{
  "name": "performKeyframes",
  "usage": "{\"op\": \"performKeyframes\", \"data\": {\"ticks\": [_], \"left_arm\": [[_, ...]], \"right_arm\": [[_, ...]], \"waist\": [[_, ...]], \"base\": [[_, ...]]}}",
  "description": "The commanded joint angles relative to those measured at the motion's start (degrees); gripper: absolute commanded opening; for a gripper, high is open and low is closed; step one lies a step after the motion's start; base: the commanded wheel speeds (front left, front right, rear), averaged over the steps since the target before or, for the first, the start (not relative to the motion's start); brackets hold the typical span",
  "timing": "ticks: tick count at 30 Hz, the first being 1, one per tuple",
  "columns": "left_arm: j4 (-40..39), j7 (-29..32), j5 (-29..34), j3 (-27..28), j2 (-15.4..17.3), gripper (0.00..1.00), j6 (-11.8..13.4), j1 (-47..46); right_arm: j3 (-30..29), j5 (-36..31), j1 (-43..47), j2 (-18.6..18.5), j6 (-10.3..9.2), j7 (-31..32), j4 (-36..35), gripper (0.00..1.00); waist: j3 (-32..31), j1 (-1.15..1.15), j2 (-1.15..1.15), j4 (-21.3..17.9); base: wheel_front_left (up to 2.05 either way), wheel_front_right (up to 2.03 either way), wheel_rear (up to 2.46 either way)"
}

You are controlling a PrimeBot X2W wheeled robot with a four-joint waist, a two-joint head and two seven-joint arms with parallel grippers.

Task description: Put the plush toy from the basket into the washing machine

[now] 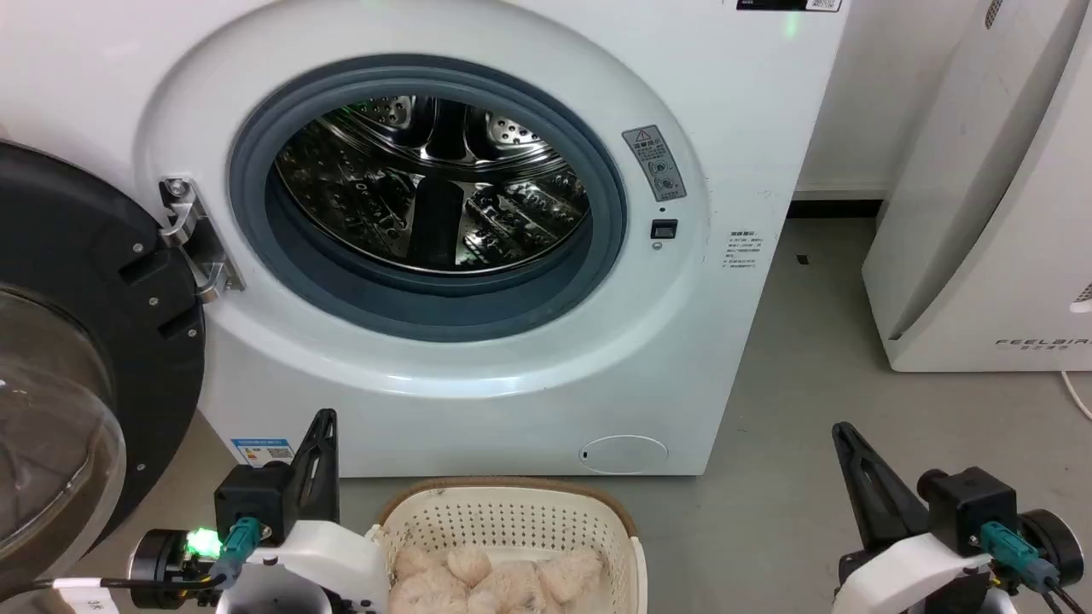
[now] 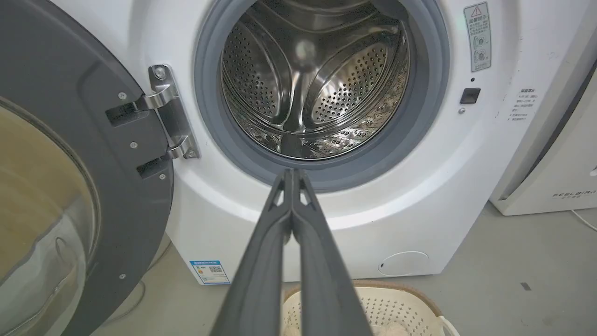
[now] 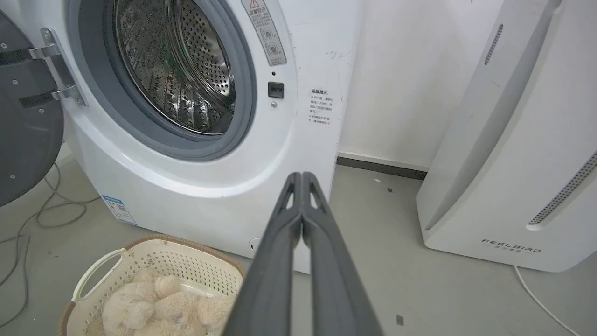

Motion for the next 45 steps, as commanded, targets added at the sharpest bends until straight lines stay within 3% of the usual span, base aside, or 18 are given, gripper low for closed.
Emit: {"op": "performKeyframes", "data": {"ticks": [1, 32, 33, 45], "left_arm": [[-0.24, 0.01, 0.50, -0.04, 0.00, 0.00, 0.16, 0.82], [-0.24, 0.01, 0.50, -0.04, 0.00, 0.00, 0.16, 0.82], [0.00, -0.03, -0.01, 0.00, 0.00, 1.00, 0.01, 0.00], [1.29, -1.20, -0.50, -0.58, 0.01, 1.00, 0.63, -0.84]], "right_arm": [[-0.03, -0.46, -0.82, -0.03, 0.02, 0.08, 0.14, 0.00], [-0.03, -0.46, -0.82, -0.03, 0.02, 0.08, 0.14, 0.00], [-0.01, 0.01, 0.00, 0.00, 0.00, -0.02, 0.00, 1.00], [-0.36, 1.60, -0.29, 0.00, -0.01, -1.18, -0.34, 1.00]], "waist": [[0.00, 0.00, 0.00, 0.00], [0.00, 0.00, 0.00, 0.00], [0.00, 0.00, 0.00, 0.00], [0.70, 0.00, 0.00, -0.16]], "base": [[0.00, 0.00, 0.00], [0.00, 0.00, 0.00], [0.00, 0.00, 0.00], [0.00, 0.00, 0.00]]}}
